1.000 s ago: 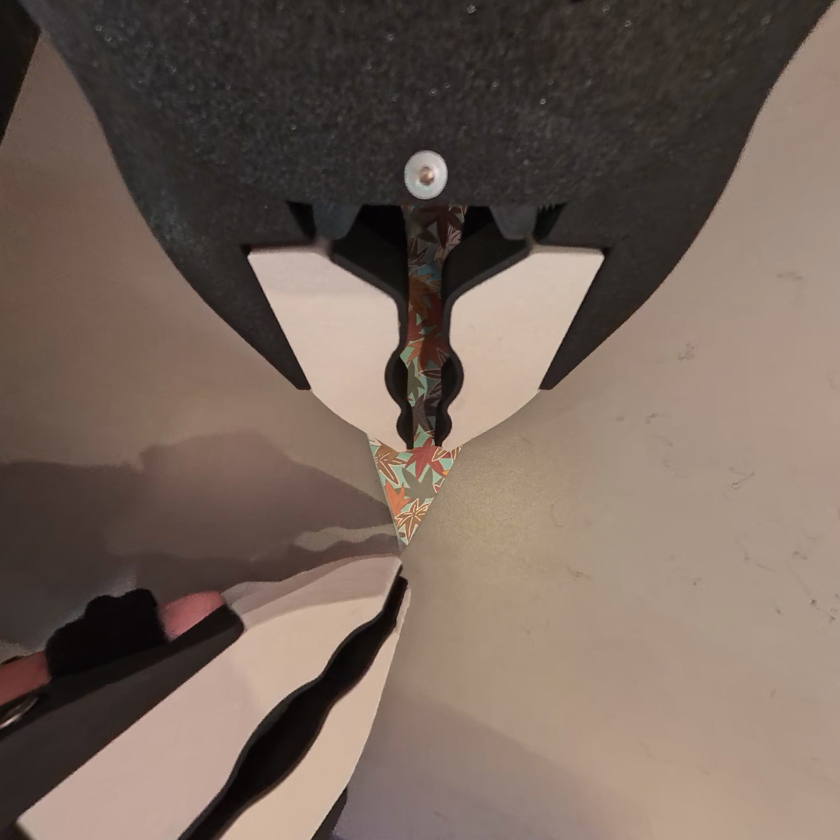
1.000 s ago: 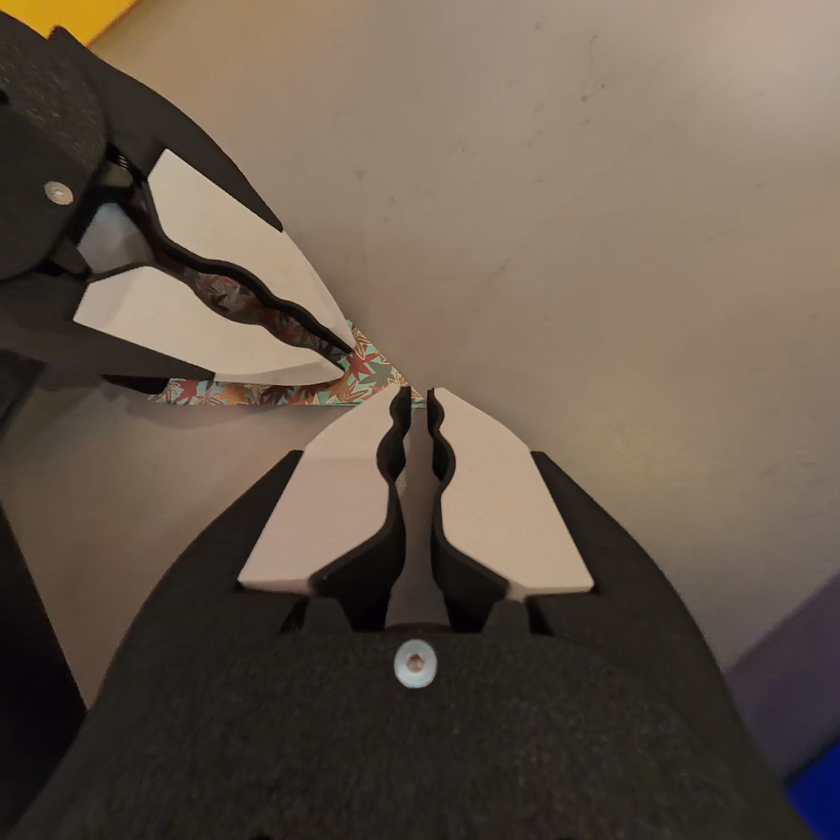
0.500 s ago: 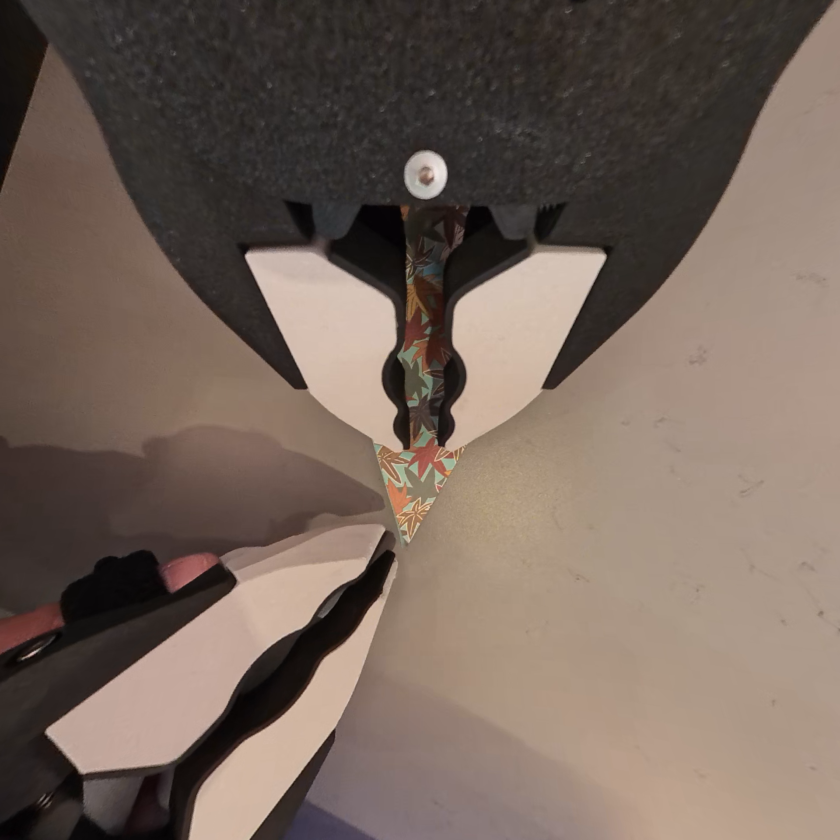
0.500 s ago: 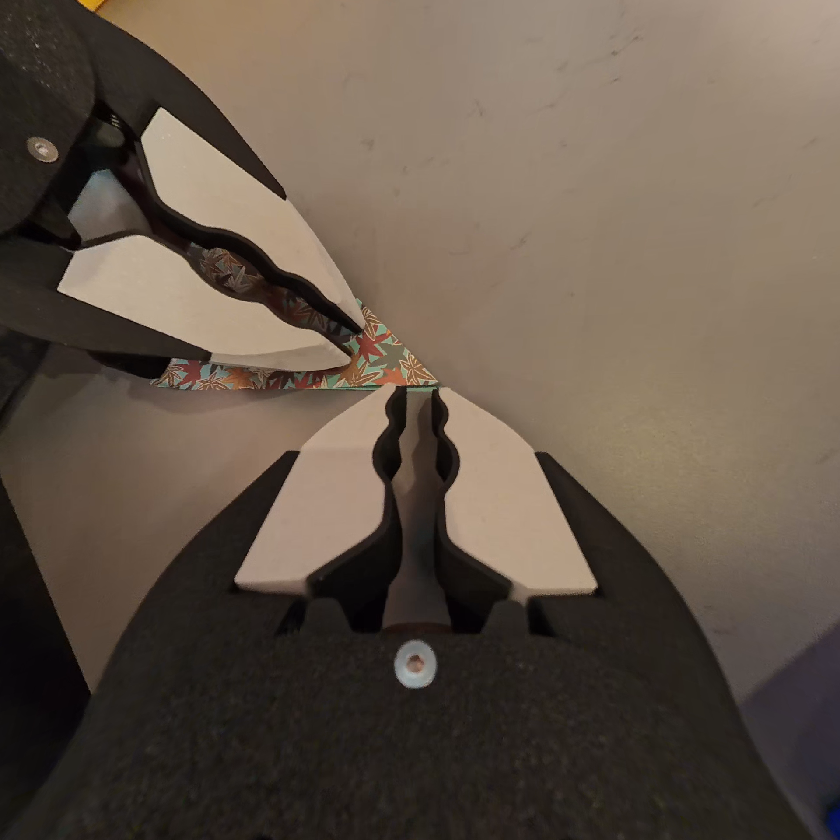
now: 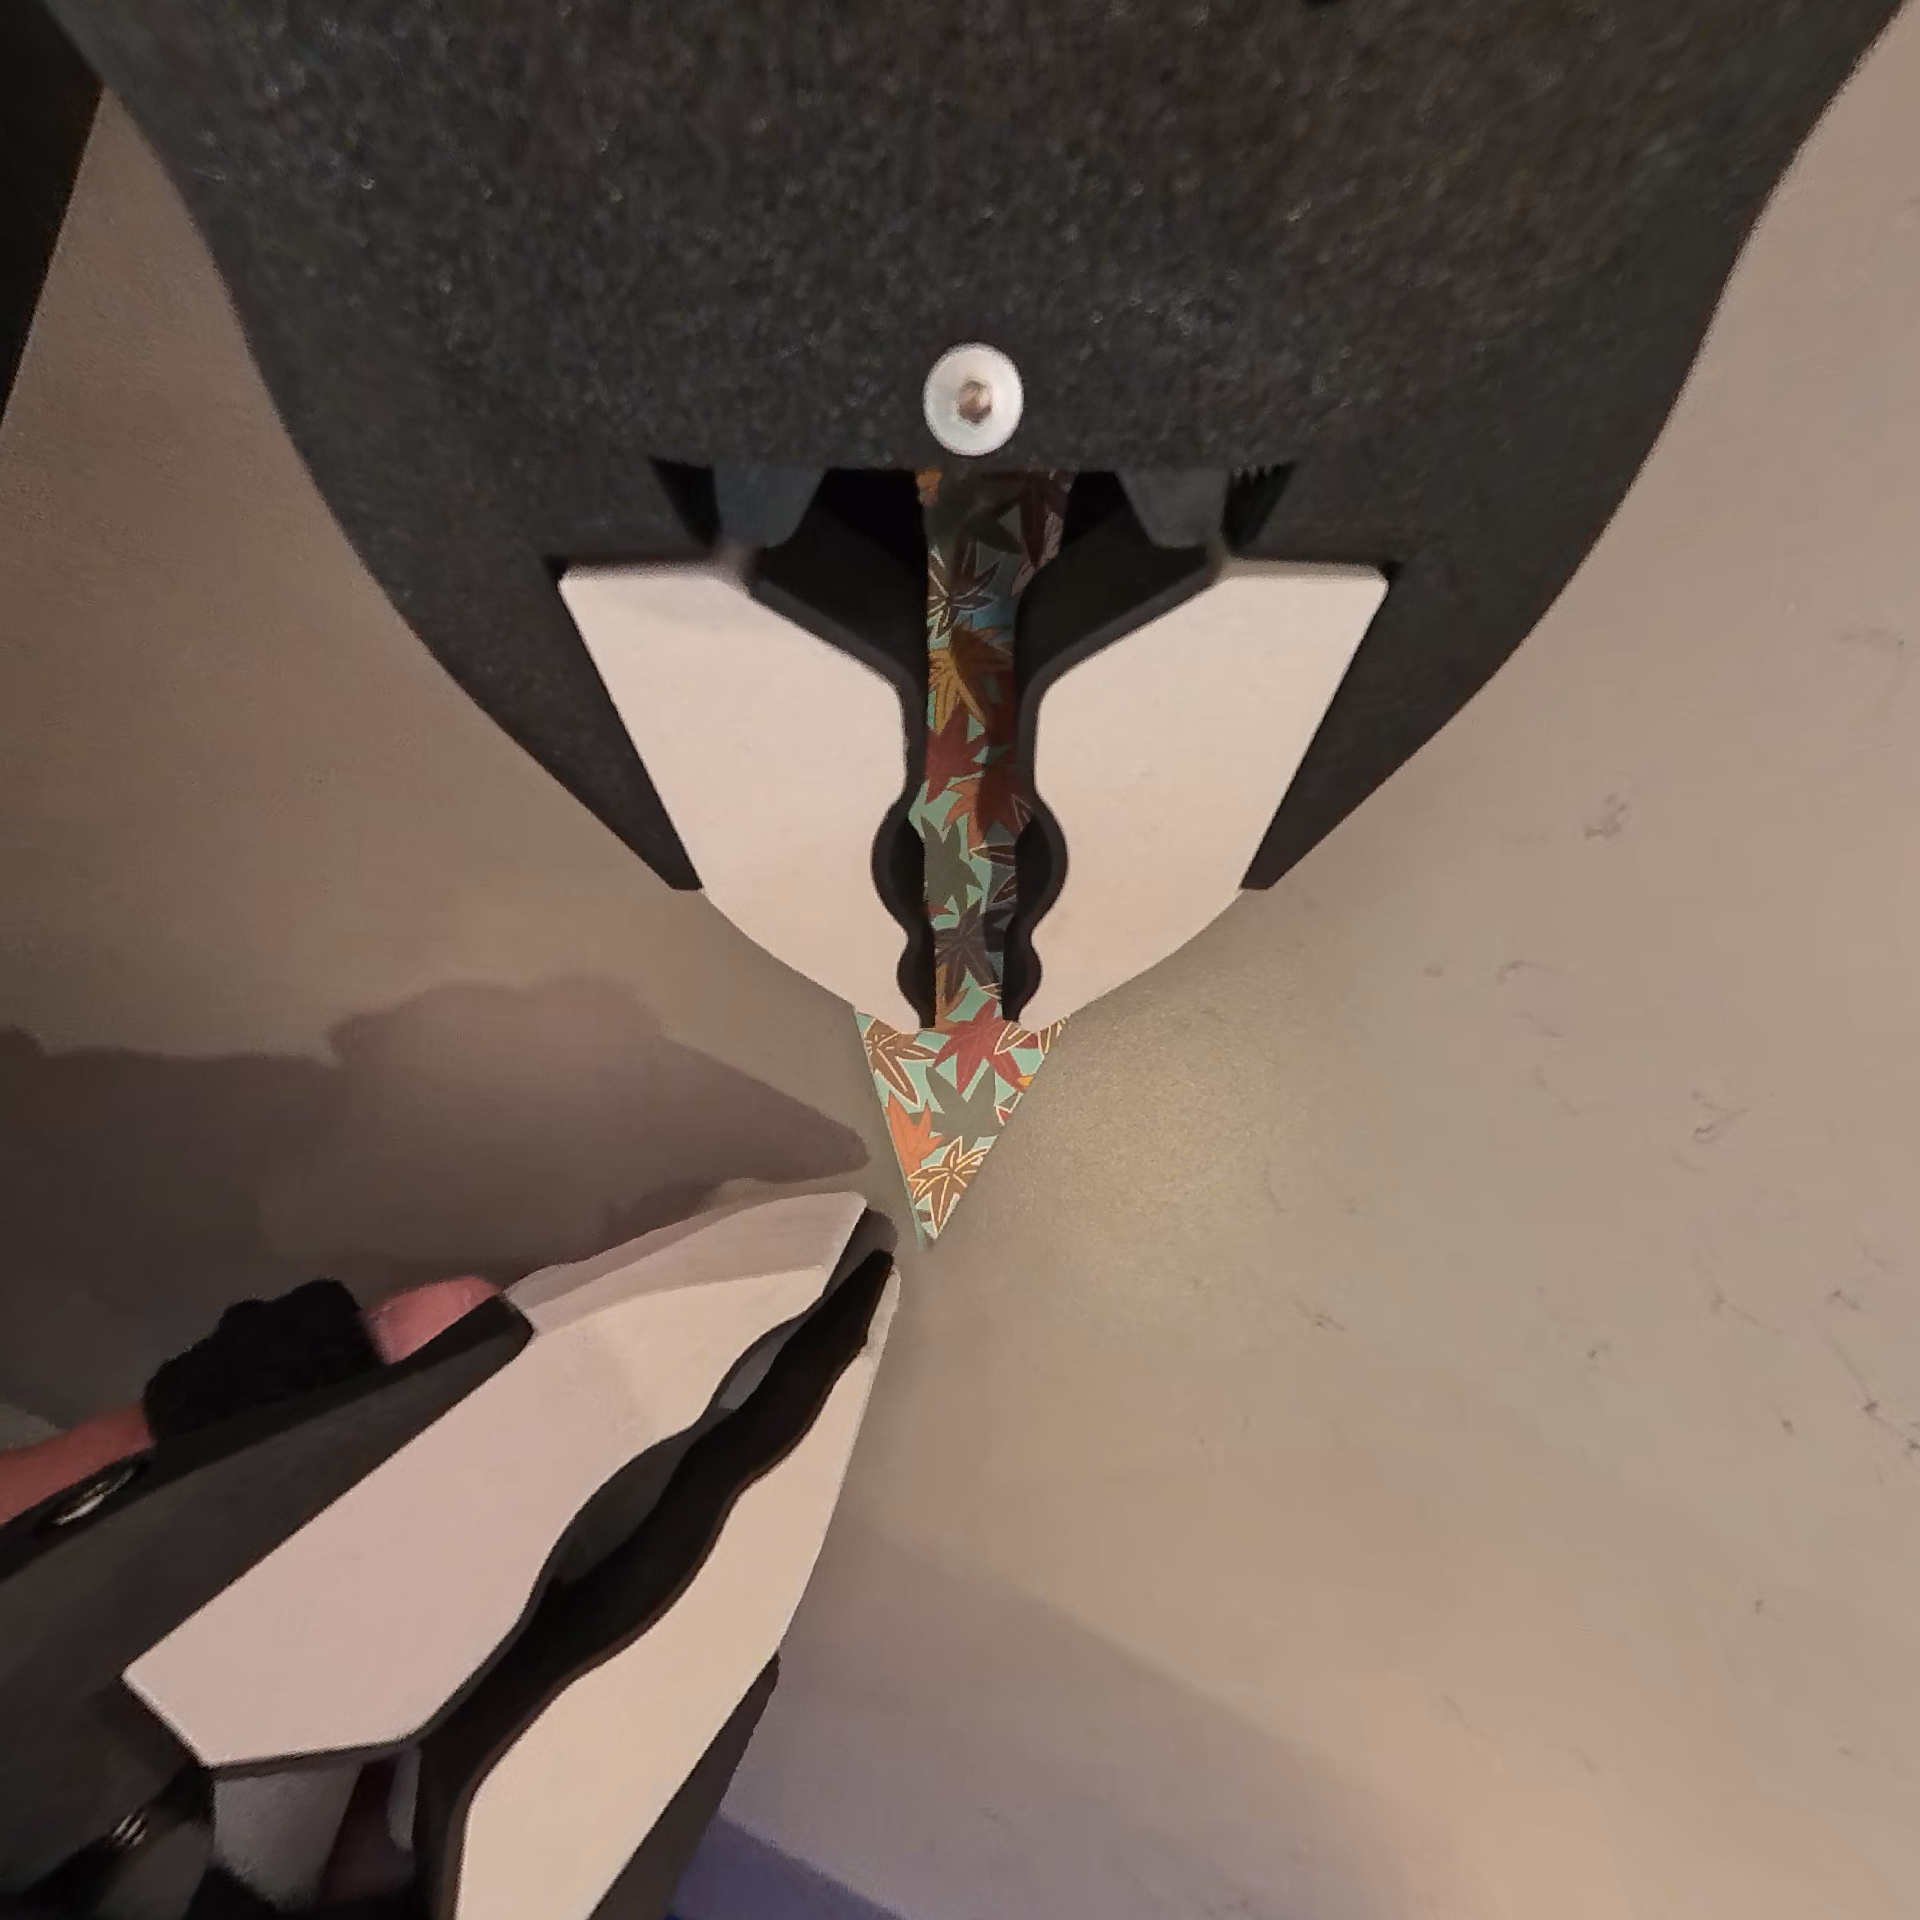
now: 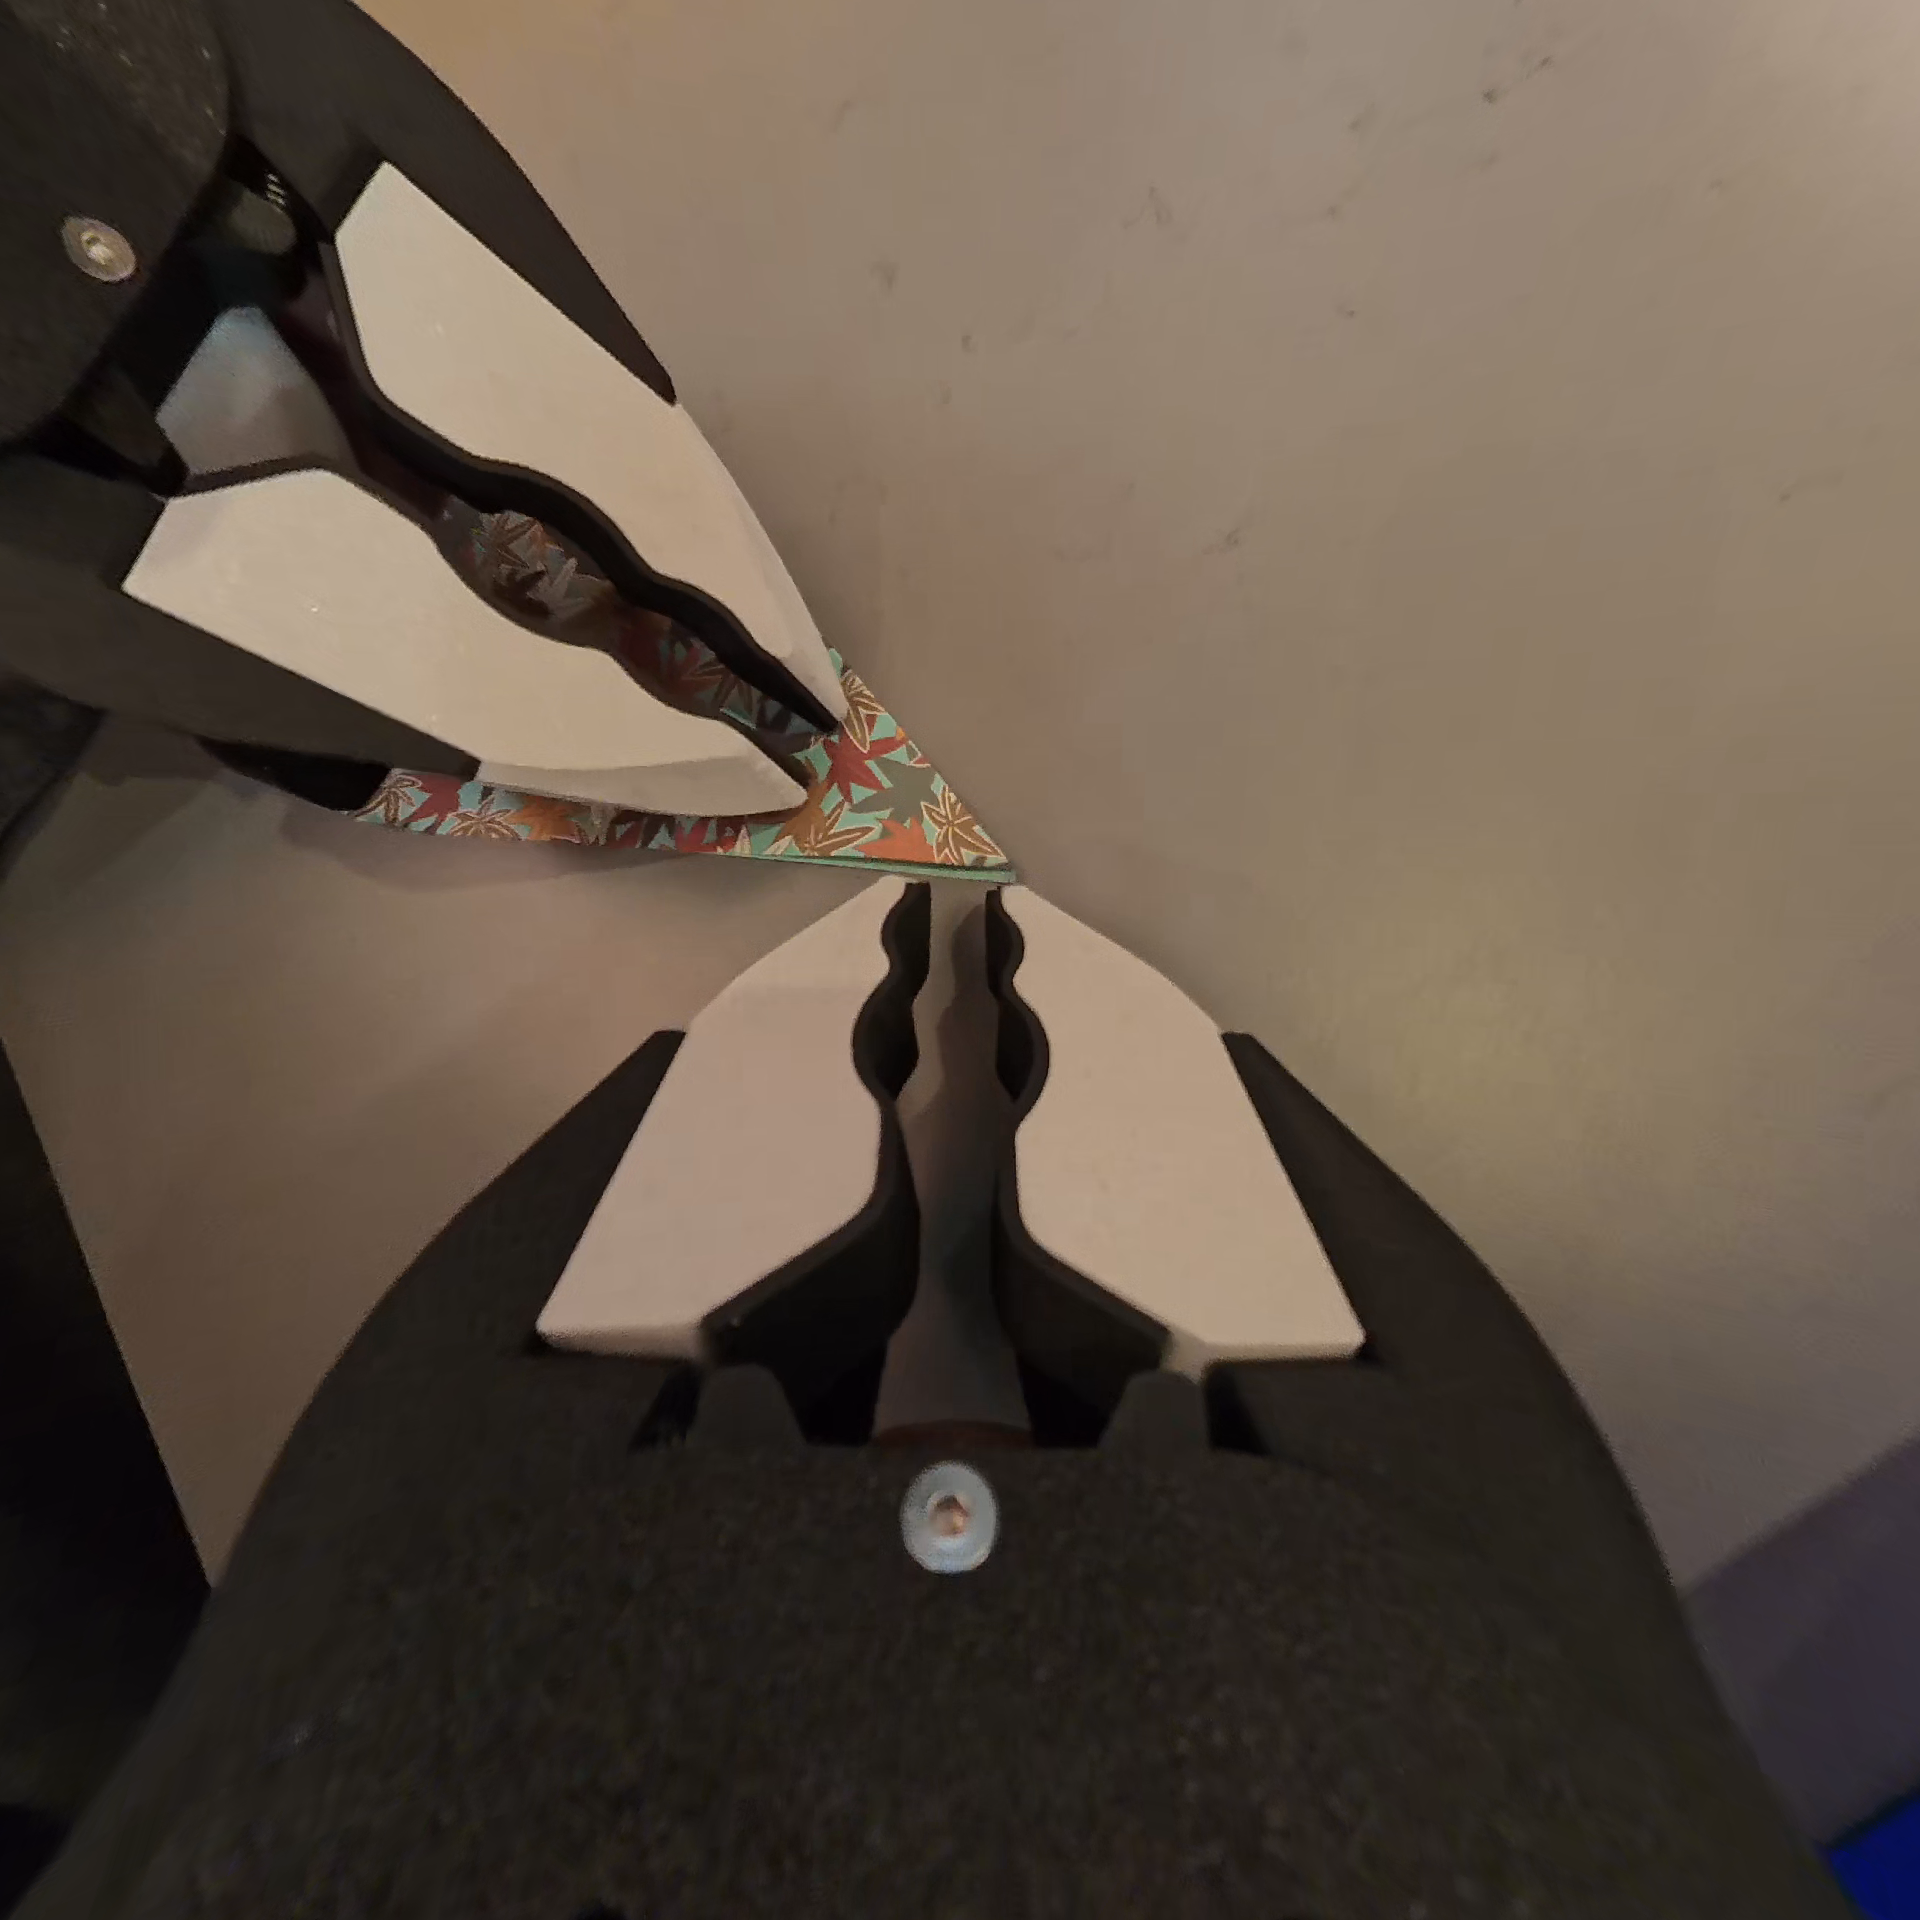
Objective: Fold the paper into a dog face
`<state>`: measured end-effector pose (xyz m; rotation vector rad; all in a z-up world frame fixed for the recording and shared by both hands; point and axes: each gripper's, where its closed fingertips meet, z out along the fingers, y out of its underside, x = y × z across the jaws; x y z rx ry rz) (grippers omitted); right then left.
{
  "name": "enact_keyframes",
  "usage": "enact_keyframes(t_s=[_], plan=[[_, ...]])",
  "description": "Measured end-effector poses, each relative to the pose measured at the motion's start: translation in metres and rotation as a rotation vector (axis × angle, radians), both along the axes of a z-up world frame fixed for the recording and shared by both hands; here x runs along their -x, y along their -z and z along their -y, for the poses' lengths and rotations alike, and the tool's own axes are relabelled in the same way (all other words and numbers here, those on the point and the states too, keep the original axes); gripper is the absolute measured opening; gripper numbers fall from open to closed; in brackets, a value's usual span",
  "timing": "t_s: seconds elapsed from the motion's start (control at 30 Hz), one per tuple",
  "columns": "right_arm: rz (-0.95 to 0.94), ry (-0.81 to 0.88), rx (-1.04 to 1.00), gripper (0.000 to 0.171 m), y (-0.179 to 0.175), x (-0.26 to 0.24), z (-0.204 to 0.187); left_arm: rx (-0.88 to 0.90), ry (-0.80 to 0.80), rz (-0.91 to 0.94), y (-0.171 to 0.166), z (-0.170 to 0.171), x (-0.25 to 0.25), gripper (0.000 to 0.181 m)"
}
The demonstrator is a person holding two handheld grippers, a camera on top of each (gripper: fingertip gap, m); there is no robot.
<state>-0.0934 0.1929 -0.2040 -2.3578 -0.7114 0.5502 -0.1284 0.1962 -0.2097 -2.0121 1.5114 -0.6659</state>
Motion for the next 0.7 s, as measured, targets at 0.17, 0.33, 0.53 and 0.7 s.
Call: enact_keyframes(t_s=[0.17,0.33,0.53,0.7], plan=[[0.01,0.016,-0.001,0.011,-0.001,0.0,-0.011,-0.003,0.002,0.005,0.0,0.0,0.0,0.012],[0.099,-0.006,-0.009,0.011,0.005,-0.001,-0.014,0.003,0.002,0.013,0.0,0.0,0.0,0.012],[0.159,-0.027,-0.028,0.005,0.007,-0.003,-0.012,0.001,-0.002,0.018,0.0,0.0,0.0,0.012],[0.16,-0.019,-0.033,0.0,0.007,-0.003,-0.012,0.01,-0.005,0.02,0.0,0.0,0.0,0.012]])
